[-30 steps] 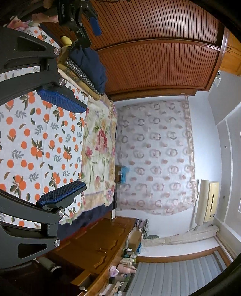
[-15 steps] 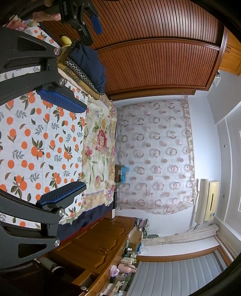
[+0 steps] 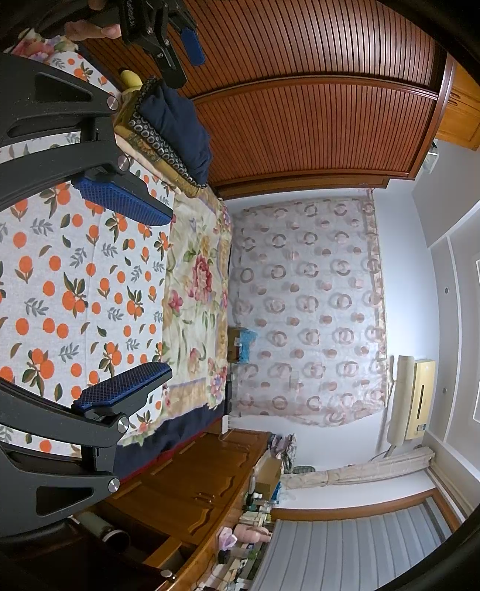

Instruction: Fold small clothes

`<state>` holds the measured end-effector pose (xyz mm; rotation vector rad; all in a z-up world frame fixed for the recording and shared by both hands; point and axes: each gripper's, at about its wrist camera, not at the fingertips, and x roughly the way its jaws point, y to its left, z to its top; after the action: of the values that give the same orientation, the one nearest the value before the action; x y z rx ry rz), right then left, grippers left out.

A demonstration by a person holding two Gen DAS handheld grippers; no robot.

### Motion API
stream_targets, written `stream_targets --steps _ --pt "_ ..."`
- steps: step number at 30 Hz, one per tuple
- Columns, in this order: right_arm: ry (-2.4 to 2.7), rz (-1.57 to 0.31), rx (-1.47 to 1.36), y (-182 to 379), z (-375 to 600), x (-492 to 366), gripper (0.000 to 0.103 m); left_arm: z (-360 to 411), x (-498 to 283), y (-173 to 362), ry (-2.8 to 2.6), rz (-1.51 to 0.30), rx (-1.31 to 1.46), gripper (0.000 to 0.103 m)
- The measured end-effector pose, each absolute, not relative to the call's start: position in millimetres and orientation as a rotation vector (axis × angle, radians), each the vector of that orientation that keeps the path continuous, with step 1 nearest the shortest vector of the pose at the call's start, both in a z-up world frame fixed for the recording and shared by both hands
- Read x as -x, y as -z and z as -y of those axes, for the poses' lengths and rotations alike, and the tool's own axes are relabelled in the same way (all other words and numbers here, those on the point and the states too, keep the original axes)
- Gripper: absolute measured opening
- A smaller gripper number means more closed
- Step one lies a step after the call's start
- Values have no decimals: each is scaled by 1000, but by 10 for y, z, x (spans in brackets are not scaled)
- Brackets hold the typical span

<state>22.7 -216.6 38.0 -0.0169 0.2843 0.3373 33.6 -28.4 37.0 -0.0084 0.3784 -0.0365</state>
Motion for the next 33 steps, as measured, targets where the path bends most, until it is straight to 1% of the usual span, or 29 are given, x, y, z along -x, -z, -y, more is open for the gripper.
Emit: stream_targets --steps 33 --pt "-345 -280 22 -377 2243 -272 78 288 -326 -365 36 -376 7 103"
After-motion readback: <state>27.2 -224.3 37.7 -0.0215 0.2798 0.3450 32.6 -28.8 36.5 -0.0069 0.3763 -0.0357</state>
